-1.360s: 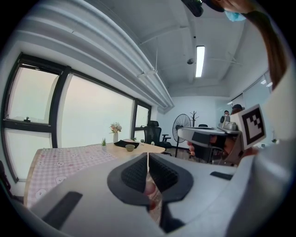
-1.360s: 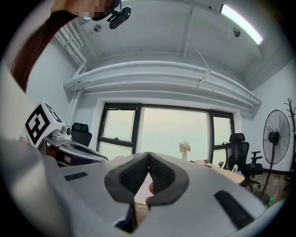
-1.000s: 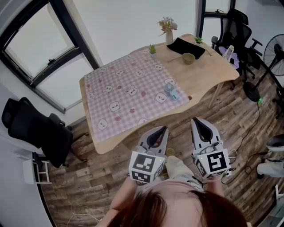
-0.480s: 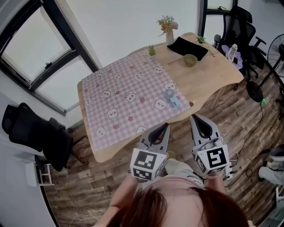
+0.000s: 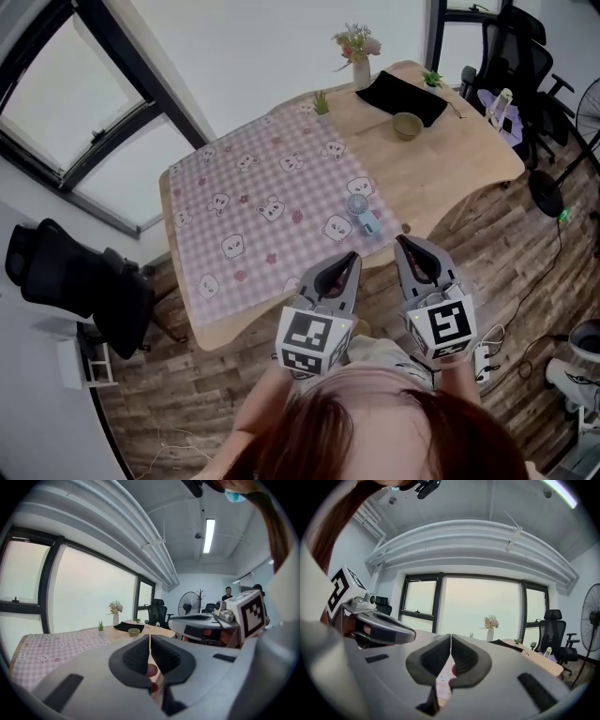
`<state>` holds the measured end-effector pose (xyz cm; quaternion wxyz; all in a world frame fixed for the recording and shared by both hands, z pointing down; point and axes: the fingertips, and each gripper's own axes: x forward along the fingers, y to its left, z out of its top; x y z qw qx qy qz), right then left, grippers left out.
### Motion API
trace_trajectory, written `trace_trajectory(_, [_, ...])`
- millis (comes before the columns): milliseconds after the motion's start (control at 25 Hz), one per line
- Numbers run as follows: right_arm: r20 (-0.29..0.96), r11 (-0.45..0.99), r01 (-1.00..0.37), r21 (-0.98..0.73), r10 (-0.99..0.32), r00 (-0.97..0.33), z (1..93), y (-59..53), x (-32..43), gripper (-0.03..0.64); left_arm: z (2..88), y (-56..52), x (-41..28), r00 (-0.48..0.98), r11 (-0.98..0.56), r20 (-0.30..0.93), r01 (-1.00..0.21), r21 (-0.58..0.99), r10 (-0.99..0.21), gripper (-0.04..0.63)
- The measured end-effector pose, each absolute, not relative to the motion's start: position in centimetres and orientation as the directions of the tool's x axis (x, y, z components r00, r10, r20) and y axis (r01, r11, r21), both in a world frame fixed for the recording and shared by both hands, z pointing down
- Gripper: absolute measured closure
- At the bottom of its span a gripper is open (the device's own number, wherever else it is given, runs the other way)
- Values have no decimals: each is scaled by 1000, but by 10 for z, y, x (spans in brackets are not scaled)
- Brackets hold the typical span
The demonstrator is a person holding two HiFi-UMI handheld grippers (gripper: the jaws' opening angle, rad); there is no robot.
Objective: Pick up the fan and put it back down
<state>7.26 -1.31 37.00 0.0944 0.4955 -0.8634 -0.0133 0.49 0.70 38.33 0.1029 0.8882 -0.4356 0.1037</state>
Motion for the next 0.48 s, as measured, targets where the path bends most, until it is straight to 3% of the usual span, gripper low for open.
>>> trace_trajectory(480, [241,588,-798,131,-800,-549,402,-65,72,584,393,-39,11,550,-547,296,-831,100,-781,580])
